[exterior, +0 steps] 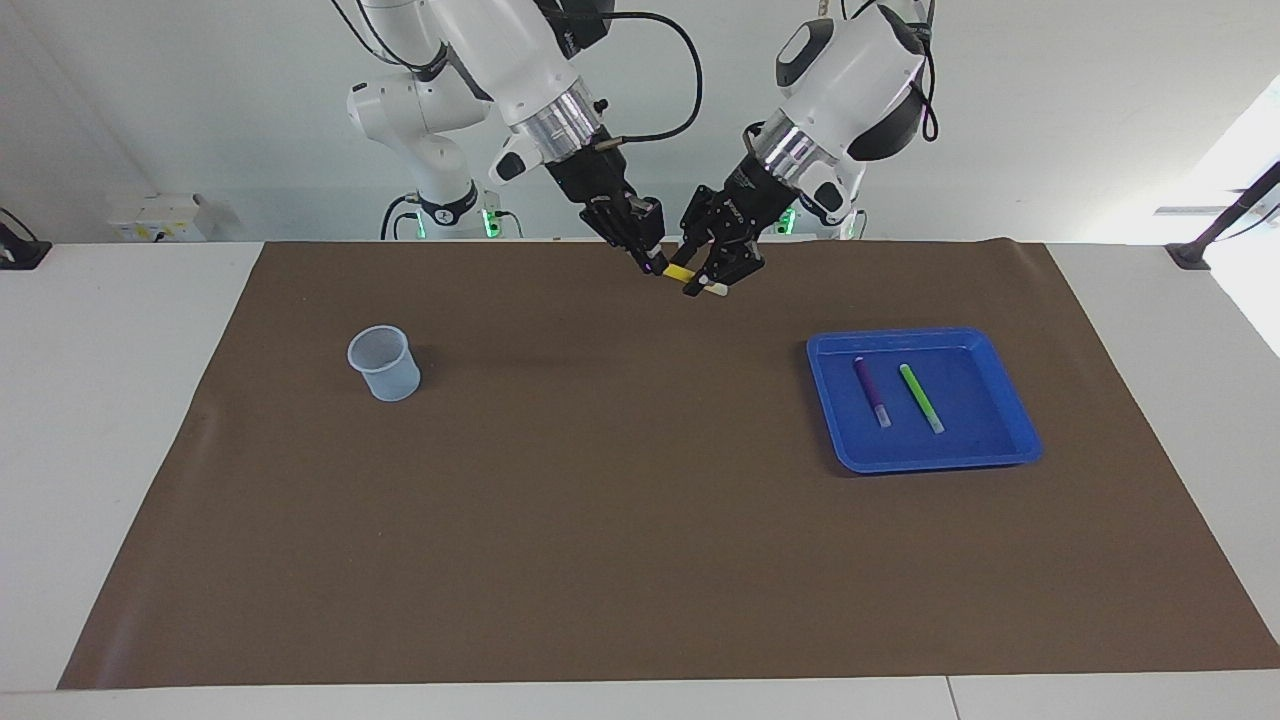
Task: Right arm passes pens to left for tray arrangement
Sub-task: 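Close the left gripper on the yellow pen while the right gripper releases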
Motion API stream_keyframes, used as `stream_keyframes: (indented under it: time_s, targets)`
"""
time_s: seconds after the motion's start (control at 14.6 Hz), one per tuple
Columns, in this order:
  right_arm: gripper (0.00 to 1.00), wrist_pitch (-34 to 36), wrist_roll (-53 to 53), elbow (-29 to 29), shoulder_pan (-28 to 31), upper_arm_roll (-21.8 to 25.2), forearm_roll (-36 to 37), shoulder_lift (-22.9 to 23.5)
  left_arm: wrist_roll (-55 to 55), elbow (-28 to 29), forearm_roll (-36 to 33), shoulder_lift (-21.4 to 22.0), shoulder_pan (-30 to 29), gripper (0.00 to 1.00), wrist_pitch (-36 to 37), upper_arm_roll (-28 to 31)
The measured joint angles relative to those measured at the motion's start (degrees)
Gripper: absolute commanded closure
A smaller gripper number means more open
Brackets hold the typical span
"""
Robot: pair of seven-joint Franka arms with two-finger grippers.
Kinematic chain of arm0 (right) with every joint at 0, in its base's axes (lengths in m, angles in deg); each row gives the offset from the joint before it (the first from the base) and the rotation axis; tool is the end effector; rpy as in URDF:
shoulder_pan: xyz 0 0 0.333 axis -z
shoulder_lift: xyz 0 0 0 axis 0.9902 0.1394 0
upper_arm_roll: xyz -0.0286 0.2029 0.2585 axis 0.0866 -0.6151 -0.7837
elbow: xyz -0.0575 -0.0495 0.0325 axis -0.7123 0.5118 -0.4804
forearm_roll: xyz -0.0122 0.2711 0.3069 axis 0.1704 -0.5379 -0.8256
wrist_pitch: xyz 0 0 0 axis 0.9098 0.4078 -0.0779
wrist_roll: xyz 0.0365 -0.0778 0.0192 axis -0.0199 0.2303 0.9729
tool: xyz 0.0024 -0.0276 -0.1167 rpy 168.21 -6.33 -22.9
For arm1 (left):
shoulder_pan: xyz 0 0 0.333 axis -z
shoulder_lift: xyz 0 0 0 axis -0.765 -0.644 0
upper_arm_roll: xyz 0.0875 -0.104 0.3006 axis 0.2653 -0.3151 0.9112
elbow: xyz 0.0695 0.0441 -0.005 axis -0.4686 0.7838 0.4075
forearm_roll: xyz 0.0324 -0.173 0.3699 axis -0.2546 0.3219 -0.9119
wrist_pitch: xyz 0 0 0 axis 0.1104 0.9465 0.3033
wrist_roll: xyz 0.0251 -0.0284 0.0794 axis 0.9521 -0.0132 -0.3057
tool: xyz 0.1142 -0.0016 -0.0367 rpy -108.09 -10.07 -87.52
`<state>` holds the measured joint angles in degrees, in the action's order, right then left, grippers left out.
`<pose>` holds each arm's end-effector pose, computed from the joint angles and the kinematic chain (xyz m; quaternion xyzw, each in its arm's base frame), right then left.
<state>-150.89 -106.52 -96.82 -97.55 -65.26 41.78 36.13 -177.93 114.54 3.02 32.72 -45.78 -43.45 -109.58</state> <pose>0.5219 0.3239 0.6042 -0.8798 0.3682 -0.0216 0.2999 0.4737 -0.3368 0.5703 0.5813 0.7425 -0.1911 0.2726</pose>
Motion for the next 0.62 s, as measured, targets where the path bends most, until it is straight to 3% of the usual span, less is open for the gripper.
stream_keyframes:
  time_s: [0.07, 0.62]
  targets:
    - [1.0, 0.0, 0.0, 0.0, 0.0, 0.0, 0.0, 0.0, 0.44, -0.06, 0.0, -0.01, -0.01, 1.0, 0.0, 0.02]
    - [1.0, -0.35, 0.0, -0.02, 0.0, -0.02, -0.21, -0.06, 3.04, -0.59, -0.01, -0.06, -0.24, 1.0, 0.07, 0.15]
